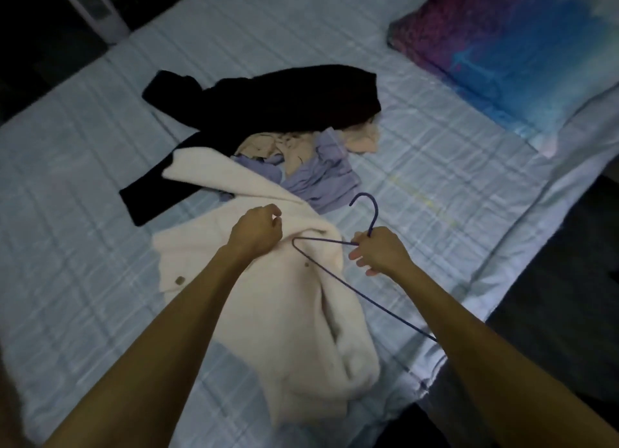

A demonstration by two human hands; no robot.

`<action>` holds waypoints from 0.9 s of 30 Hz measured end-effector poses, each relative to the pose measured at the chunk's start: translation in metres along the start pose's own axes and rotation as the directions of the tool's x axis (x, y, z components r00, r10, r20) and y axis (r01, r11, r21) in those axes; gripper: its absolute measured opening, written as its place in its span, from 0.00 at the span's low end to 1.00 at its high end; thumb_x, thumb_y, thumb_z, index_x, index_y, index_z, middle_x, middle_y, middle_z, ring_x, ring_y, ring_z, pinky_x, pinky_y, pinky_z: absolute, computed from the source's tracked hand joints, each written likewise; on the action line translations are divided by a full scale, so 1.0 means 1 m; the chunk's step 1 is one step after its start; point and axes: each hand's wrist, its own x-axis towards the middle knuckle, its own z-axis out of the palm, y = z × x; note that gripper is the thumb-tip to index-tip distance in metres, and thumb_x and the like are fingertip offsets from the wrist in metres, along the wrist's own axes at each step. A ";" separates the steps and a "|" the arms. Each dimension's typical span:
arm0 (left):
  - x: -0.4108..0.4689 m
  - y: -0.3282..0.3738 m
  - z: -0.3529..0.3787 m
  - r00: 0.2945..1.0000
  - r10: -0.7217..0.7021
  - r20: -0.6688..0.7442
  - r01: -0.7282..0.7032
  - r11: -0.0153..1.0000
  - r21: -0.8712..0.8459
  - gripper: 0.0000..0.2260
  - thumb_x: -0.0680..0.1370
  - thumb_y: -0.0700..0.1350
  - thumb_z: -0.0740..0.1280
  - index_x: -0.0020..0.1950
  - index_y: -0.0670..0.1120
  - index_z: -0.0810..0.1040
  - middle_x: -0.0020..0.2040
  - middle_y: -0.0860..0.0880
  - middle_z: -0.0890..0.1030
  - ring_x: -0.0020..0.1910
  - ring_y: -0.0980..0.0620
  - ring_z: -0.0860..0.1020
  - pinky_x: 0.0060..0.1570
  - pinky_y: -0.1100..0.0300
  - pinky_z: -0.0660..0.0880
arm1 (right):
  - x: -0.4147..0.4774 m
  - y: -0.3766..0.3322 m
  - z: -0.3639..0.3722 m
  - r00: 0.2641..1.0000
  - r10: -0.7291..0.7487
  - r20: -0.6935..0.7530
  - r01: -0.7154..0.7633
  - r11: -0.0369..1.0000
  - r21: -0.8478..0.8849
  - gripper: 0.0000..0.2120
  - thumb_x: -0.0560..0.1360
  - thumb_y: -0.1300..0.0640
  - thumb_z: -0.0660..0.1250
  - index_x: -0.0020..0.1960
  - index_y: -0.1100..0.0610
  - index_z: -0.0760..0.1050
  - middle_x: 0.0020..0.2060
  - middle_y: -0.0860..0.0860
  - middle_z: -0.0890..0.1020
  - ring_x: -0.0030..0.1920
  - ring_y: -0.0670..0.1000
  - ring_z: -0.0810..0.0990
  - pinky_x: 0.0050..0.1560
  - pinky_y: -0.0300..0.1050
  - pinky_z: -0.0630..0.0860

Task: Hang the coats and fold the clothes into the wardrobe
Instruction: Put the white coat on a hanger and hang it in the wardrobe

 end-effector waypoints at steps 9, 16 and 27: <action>0.064 0.000 0.110 0.969 -0.019 0.246 -0.020 0.988 0.155 0.17 0.78 0.45 0.62 0.66 0.42 0.69 0.60 0.38 0.73 0.58 0.39 0.74 0.57 0.49 0.71 | 0.046 0.062 0.027 0.981 0.026 -0.193 -0.013 0.998 0.068 0.11 0.73 0.55 0.61 0.46 0.55 0.82 0.40 0.56 0.84 0.43 0.58 0.82 0.48 0.56 0.79; 0.107 -0.035 0.158 0.963 0.240 0.124 -0.269 0.903 0.336 0.21 0.65 0.35 0.70 0.57 0.38 0.75 0.53 0.36 0.76 0.51 0.35 0.75 0.45 0.44 0.73 | 0.059 0.063 0.041 0.965 -0.015 -0.262 0.003 0.999 -0.046 0.20 0.74 0.48 0.54 0.50 0.56 0.81 0.43 0.55 0.84 0.46 0.56 0.82 0.50 0.52 0.78; 0.173 -0.021 0.185 0.830 0.334 0.446 -0.502 0.796 0.338 0.19 0.76 0.50 0.66 0.65 0.45 0.74 0.61 0.43 0.77 0.61 0.43 0.73 0.62 0.50 0.62 | 0.068 0.066 0.030 0.977 0.054 -0.208 -0.044 0.998 0.054 0.16 0.78 0.56 0.57 0.44 0.62 0.80 0.33 0.59 0.83 0.34 0.57 0.81 0.41 0.57 0.80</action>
